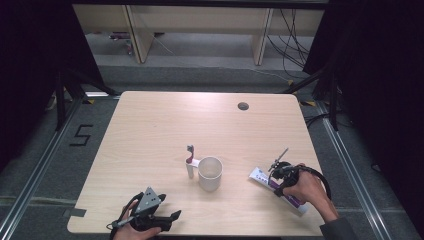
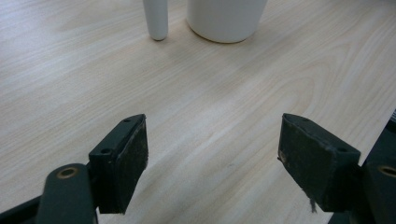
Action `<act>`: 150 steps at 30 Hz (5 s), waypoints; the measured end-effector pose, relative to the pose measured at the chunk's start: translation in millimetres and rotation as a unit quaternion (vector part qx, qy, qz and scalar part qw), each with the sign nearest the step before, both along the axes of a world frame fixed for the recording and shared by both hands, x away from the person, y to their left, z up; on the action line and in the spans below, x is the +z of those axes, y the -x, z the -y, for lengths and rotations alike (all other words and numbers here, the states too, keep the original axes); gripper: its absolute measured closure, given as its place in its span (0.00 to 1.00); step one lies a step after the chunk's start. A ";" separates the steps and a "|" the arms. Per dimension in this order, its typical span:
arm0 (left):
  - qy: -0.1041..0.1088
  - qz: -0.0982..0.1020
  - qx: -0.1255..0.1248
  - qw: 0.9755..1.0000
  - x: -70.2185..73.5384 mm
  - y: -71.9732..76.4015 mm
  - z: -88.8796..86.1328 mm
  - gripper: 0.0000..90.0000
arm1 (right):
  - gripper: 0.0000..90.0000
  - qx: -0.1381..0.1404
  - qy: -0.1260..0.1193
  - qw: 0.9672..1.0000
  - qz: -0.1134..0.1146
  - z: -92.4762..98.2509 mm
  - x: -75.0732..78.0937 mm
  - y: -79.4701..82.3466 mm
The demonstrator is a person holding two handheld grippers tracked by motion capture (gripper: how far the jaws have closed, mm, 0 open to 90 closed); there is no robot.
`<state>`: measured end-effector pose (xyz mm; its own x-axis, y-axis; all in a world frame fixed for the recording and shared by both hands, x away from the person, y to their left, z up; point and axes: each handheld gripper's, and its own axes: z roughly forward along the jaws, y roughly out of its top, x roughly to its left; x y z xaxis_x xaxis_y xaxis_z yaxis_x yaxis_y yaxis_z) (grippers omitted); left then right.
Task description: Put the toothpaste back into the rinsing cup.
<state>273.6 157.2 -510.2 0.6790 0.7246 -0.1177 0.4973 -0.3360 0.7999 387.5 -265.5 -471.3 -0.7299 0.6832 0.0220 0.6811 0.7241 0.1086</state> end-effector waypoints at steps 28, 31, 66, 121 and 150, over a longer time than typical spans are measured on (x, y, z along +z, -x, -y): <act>-0.018 0.000 -0.011 1.000 1.6 -0.4 -1.7 0.27 | 0.85 0.056 0.073 0.995 -0.029 -15.1 -1.5 -11.6; -0.008 -0.002 -0.009 1.000 1.6 0.2 -1.3 0.26 | 0.86 0.058 0.076 0.995 -0.026 -16.8 -0.9 -10.3; -0.004 -0.002 -0.002 1.000 0.2 -0.2 -0.6 0.26 | 0.86 0.013 -0.197 0.956 0.219 -11.4 86.3 -17.8; -0.016 0.000 -0.016 1.000 2.1 0.5 -1.8 0.24 | 0.86 0.020 -0.460 0.846 0.268 -124.8 83.1 -22.4; -0.018 0.003 -0.015 1.000 2.3 0.3 -1.9 0.24 | 0.86 0.046 -0.451 0.858 0.241 -145.8 49.7 -19.3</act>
<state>273.3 159.0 -507.8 0.7007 0.7080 -0.0877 0.4824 -0.3796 0.7894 406.8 -119.7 -421.7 -0.8527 0.4856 0.1929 0.3449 0.2458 0.9059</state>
